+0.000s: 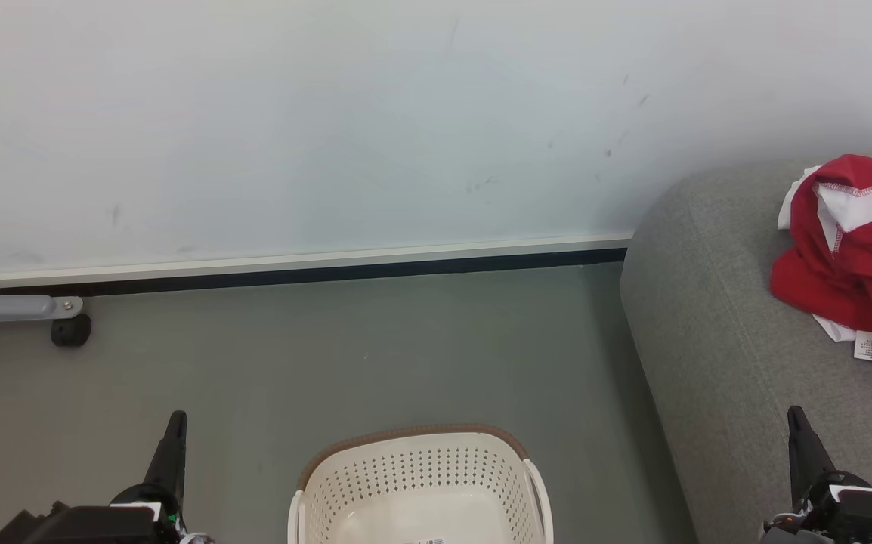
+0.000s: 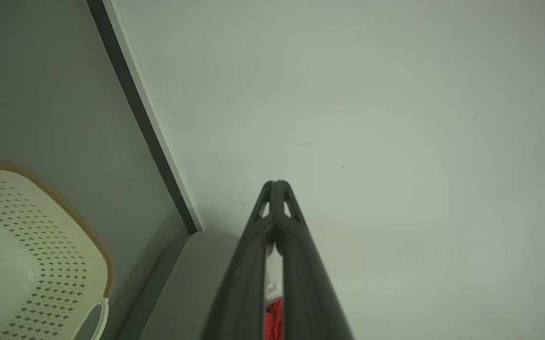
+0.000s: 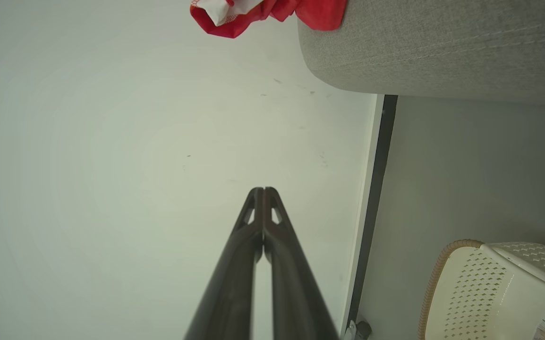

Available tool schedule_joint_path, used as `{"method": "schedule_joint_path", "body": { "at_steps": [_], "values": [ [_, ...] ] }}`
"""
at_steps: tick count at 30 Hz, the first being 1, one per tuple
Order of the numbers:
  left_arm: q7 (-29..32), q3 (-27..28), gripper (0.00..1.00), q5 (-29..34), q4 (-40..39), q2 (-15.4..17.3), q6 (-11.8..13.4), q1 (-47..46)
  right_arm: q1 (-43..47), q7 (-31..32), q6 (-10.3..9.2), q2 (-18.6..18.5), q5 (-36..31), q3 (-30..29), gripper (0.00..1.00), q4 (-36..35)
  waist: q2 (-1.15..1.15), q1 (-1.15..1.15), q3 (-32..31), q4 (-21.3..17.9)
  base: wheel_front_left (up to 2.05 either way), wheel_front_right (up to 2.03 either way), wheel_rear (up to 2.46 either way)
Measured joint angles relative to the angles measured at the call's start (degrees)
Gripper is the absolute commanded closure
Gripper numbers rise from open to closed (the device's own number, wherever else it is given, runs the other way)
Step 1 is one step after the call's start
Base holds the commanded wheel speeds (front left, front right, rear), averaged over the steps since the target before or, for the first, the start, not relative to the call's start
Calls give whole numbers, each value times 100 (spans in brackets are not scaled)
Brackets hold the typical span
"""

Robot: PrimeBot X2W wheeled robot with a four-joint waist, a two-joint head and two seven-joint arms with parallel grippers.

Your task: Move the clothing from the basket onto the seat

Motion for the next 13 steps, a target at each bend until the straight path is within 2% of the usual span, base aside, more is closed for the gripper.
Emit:
{"method": "schedule_joint_path", "body": {
  "at_steps": [13],
  "values": [
    [0, 0, 100, 0, -1, 0, 0, 0, 0, 0, 0, 0, 0, 0, 100, 0, 0, 0, 0, 0, 0, 0, 0]
  ]
}}
